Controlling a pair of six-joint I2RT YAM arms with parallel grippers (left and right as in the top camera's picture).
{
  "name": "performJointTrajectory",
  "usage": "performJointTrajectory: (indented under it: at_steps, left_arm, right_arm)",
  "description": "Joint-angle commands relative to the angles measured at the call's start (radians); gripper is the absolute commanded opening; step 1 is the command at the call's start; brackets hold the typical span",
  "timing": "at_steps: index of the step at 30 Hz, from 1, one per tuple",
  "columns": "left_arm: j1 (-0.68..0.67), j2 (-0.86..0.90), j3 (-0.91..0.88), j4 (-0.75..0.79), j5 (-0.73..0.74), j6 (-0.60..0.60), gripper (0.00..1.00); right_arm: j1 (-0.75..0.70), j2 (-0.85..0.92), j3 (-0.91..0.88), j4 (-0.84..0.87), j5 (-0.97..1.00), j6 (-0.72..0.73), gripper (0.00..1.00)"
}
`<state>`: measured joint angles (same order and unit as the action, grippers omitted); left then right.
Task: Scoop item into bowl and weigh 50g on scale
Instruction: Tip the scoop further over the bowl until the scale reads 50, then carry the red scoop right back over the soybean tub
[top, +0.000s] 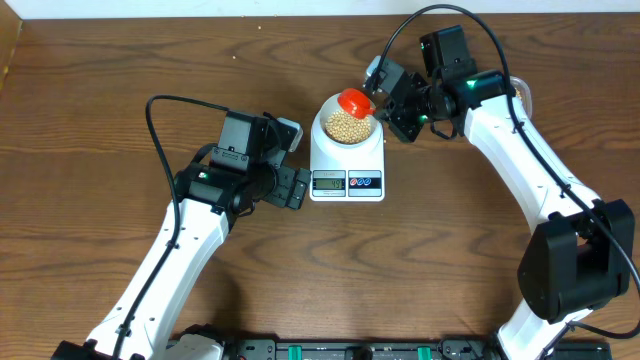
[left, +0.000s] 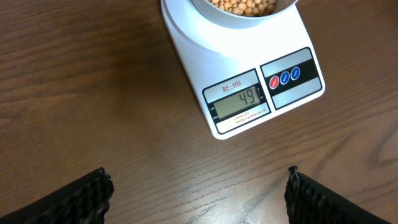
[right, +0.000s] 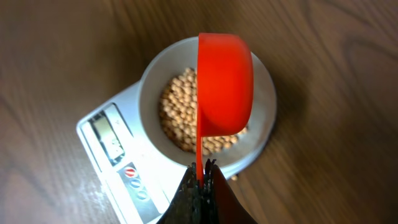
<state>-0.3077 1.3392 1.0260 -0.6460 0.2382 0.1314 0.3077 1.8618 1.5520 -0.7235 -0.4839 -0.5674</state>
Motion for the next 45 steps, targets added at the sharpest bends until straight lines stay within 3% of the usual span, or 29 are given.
performJointTrajectory:
  at_steps: [1,35,45]
  left_arm:
    - [0.003,0.002,-0.004,0.000,0.008,0.003,0.91]
    - [0.003,0.002,-0.004,0.000,0.008,0.003,0.91]
    - [0.003,0.002,-0.004,0.000,0.008,0.003,0.91]
  right_arm:
    - [-0.015,-0.021,0.021,-0.002,-0.113,0.084,0.01]
    - [-0.045,-0.021,0.021,-0.010,-0.120,0.110,0.01]
    - [-0.127,-0.021,0.021,-0.013,-0.350,0.153,0.01]
